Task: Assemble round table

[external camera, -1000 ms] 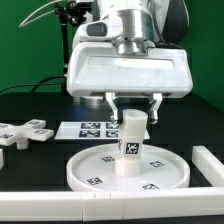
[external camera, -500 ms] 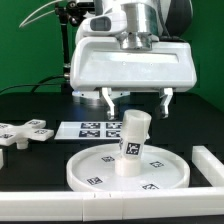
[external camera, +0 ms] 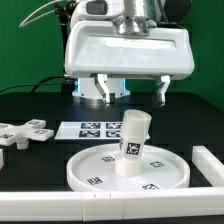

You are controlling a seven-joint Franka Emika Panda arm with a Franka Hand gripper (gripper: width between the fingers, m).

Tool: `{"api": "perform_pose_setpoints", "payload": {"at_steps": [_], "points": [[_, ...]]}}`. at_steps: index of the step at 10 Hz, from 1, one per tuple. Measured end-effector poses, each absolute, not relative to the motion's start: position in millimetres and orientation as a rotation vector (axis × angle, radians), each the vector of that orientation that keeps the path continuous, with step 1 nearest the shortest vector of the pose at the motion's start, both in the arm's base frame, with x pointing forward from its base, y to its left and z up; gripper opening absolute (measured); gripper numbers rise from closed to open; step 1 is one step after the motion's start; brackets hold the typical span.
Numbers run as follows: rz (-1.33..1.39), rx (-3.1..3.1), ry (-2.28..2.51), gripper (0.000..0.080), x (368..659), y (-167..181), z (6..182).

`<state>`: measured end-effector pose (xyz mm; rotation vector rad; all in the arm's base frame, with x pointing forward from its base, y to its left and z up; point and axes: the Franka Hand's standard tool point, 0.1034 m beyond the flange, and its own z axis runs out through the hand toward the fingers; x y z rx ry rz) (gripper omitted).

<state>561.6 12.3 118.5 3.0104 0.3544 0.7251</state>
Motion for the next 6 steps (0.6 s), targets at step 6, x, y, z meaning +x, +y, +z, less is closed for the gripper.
{"api": "perform_pose_setpoints", "payload": {"at_steps": [6], "points": [[0.353,3.122,0.397,0.0649,559.1,20.3,106.0]]}}
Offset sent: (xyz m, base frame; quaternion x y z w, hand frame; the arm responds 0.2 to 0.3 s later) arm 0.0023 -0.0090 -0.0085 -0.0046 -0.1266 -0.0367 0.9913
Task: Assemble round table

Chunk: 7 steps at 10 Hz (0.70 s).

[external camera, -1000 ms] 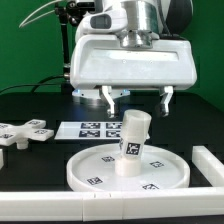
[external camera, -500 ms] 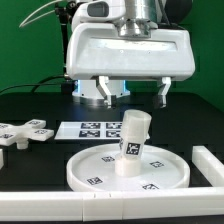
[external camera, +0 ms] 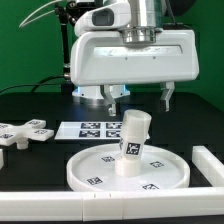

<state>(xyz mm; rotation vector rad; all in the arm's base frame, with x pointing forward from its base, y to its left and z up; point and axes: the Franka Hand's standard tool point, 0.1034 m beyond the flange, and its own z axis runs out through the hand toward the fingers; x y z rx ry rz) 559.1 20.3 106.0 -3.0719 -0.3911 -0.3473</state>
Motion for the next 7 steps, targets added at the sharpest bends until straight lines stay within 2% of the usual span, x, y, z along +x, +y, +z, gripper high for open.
{"api": "perform_pose_setpoints", "payload": {"at_steps": [4,7], "points": [[0.038,-3.038,-0.4,0.0649,553.2,27.2,95.3],[0.087,-3.027,-0.401,0.0649,558.1,28.8,94.5]]}}
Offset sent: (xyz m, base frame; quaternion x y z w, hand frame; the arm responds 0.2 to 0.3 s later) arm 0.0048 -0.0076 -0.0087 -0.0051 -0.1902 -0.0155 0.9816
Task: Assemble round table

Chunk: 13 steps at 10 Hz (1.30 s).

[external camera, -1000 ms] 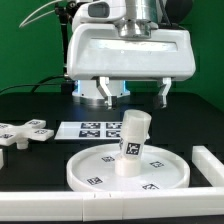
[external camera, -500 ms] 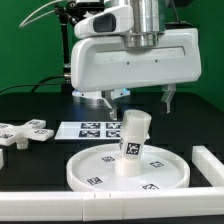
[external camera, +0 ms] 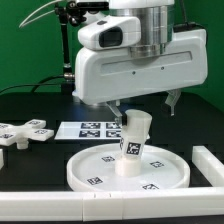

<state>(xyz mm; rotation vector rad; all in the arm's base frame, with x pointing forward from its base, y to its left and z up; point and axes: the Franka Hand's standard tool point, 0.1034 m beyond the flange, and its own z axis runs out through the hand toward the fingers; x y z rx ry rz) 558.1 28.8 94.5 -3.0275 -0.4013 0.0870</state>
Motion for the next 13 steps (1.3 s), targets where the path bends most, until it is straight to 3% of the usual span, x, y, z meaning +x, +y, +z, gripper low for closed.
{"api": "perform_pose_setpoints", "payload": {"at_steps": [6,7,8,9,13], "points": [[0.012,-3.026,-0.57,0.0649,565.6,12.6,92.7],[0.006,-3.026,-0.573,0.0538,566.3,13.6,92.7],[-0.004,-3.027,-0.574,0.0538,567.6,14.0,92.5],[-0.008,-3.028,-0.575,0.0405,568.2,13.3,92.6],[-0.01,-3.027,-0.575,0.0406,568.4,13.6,92.4]]}}
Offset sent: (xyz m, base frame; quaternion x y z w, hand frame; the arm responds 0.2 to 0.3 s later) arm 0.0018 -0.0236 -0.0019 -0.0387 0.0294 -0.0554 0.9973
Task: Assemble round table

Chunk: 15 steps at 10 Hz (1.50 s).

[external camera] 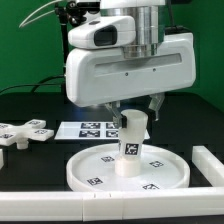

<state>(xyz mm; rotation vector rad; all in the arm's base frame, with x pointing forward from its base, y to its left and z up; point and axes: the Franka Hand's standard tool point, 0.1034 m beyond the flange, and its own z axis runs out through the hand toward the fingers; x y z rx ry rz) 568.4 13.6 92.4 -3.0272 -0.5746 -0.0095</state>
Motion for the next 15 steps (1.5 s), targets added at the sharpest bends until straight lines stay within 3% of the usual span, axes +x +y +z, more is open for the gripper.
{"api": "perform_pose_setpoints", "payload": {"at_steps": [3,15], "points": [[-0.007,-3.042,-0.473,0.0406,568.4,14.2,92.4],[-0.109,-2.788,1.131,0.0409,565.1,16.9,92.9]]}}
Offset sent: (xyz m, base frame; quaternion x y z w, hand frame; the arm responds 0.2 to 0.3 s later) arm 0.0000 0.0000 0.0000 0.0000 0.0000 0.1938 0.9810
